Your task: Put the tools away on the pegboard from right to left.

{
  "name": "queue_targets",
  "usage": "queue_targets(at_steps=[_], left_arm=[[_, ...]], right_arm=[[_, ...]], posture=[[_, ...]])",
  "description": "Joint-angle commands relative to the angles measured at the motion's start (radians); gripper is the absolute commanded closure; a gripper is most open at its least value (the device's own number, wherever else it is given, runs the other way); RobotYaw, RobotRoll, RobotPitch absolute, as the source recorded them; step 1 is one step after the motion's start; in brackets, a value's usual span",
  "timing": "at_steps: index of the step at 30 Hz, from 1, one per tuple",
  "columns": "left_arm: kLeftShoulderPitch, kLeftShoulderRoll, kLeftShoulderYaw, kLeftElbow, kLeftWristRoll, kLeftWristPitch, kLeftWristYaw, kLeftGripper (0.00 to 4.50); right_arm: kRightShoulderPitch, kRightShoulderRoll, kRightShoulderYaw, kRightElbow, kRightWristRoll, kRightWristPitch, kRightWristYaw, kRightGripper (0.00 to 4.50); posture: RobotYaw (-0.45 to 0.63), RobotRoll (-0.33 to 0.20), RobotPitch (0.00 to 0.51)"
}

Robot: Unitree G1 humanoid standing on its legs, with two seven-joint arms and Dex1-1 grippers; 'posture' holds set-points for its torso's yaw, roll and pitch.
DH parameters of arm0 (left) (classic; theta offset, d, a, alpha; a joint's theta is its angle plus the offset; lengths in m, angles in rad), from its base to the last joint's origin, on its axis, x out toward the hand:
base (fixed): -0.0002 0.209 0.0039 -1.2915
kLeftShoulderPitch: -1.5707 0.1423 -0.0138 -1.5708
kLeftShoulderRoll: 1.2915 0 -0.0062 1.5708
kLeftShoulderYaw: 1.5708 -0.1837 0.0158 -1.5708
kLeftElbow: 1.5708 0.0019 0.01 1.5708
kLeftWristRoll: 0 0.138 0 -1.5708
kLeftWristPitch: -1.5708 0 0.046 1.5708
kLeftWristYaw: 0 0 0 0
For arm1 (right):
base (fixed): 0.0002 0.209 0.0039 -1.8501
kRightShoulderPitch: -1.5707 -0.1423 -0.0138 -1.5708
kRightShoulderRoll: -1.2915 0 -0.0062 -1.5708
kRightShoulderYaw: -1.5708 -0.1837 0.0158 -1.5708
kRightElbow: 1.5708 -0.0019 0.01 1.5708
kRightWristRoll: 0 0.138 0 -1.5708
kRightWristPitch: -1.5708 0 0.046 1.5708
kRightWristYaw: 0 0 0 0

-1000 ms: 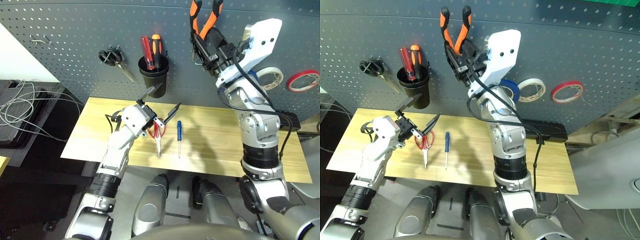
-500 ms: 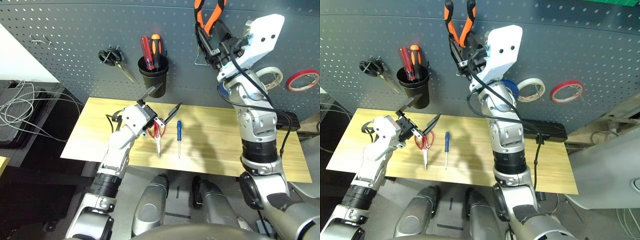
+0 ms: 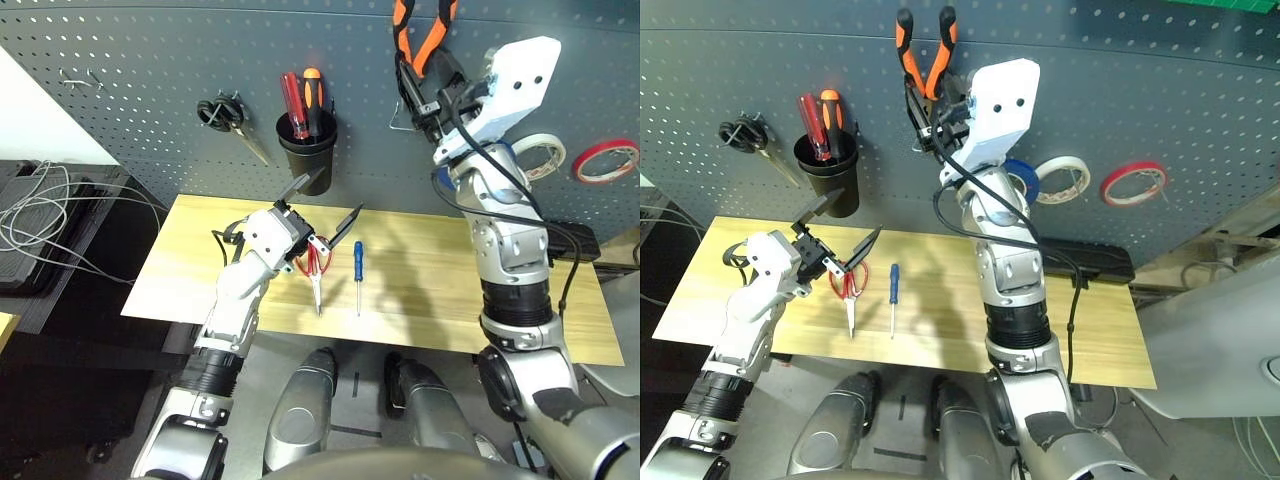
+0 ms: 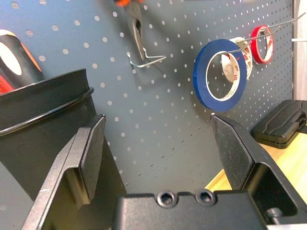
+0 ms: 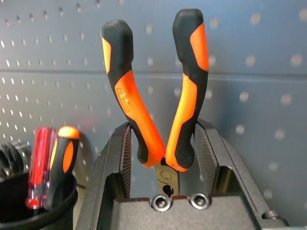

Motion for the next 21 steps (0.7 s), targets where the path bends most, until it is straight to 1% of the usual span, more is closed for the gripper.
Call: queue_targets(at_steps=[1, 8, 13, 14, 17, 19, 21], left_arm=[[0.007, 0.004, -0.009, -0.005, 0.007, 0.007, -0.012, 0.0], [0.016, 0.005, -0.008, -0.012, 0.005, 0.014, -0.015, 0.0], [0.017, 0.006, -0.008, -0.013, 0.005, 0.018, -0.016, 0.0], [0.017, 0.005, -0.009, -0.012, 0.005, 0.019, -0.017, 0.0], [0.018, 0.005, -0.012, -0.01, 0.006, 0.023, -0.019, 0.0], [0.02, 0.005, -0.016, -0.007, 0.008, 0.029, -0.023, 0.0], [0.025, 0.006, -0.024, -0.004, 0.008, 0.042, -0.032, 0.0]], right_arm=[[0.02, 0.01, 0.012, 0.019, -0.019, -0.017, -0.011, 2.39], [0.037, 0.01, 0.0, 0.052, -0.046, -0.016, -0.036, 2.39], [0.041, 0.005, -0.005, 0.058, -0.043, -0.007, -0.035, 2.39], [0.047, 0.001, -0.004, 0.045, -0.04, -0.01, -0.029, 1.66], [0.091, -0.018, 0.009, -0.027, -0.031, -0.025, 0.006, 0.79], [0.132, -0.035, 0.024, -0.08, -0.03, -0.035, 0.033, 0.05], [0.178, -0.053, 0.031, -0.126, -0.03, -0.029, 0.054, 0.01]], posture=[[0.21, 0.0, 0.214], [0.21, 0.0, 0.219], [0.21, 0.0, 0.22], [0.21, 0.0, 0.221], [0.21, 0.0, 0.222], [0.2, 0.0, 0.223], [0.2, 0.0, 0.224]])
